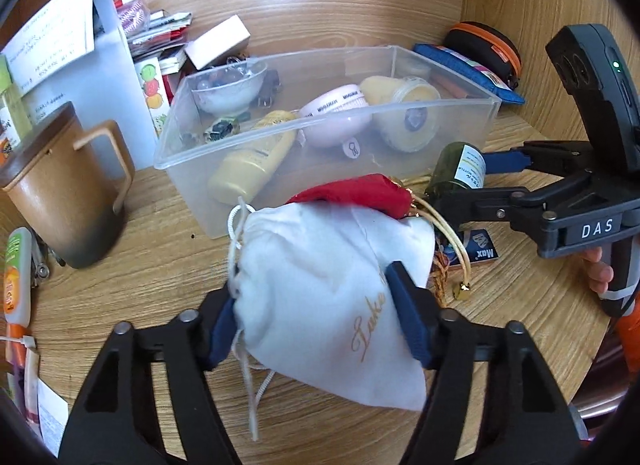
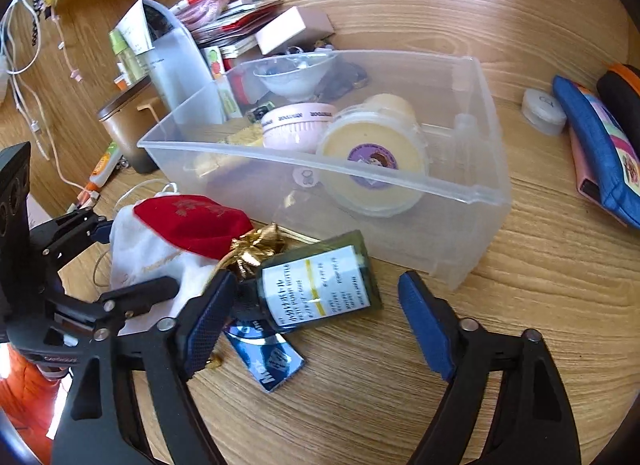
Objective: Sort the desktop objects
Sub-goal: 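Grasp the white drawstring bag with the left tool while the right tool grasps the green bottle, then lift and turn the green bottle with the right tool while the left tool lifts the bag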
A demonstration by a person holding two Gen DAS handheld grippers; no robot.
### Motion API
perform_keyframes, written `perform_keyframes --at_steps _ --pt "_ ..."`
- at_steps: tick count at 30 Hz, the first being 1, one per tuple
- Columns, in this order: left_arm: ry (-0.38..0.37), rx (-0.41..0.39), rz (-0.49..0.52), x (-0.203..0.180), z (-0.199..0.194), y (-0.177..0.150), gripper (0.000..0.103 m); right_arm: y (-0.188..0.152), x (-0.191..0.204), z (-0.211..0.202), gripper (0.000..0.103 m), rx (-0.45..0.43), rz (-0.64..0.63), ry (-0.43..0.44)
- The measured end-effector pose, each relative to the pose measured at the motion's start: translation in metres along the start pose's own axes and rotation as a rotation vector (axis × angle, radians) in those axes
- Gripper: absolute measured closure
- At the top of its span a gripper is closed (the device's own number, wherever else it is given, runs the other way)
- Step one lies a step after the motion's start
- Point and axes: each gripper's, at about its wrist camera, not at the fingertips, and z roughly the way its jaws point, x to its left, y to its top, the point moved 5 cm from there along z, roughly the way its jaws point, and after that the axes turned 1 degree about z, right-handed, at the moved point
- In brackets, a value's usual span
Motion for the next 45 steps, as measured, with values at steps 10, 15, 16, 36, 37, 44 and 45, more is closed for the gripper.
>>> perform_keyframes --at_steps 10,15,16,36,37,44,45 --pt "0.003 -0.032 -0.05 0.004 -0.012 0.0 0.066 0.0 0.004 -0.013 0.049 -0.022 -0.046 -0.08" --pt "0.009 -0.046 -0.061 0.003 -0.021 -0.001 0.07 0.002 0.008 -0.03 0.049 -0.064 -0.061 -0.112" --pt "0.01 -0.052 -0.06 0.003 -0.024 -0.001 0.071 0.002 0.009 -0.034 0.049 -0.073 -0.069 -0.121" --pt "0.069 -0.186 -0.087 0.021 -0.095 0.011 0.074 0.008 0.033 -0.095 0.049 -0.212 -0.104 -0.166" --pt "0.073 -0.196 -0.092 0.022 -0.099 0.012 0.074 0.009 0.033 -0.098 0.049 -0.218 -0.106 -0.167" --pt "0.079 -0.256 -0.103 0.028 -0.126 0.028 0.074 0.015 0.037 -0.117 0.049 -0.259 -0.114 -0.178" --pt "0.078 -0.262 -0.103 0.027 -0.128 0.03 0.074 0.016 0.037 -0.119 0.049 -0.264 -0.116 -0.178"
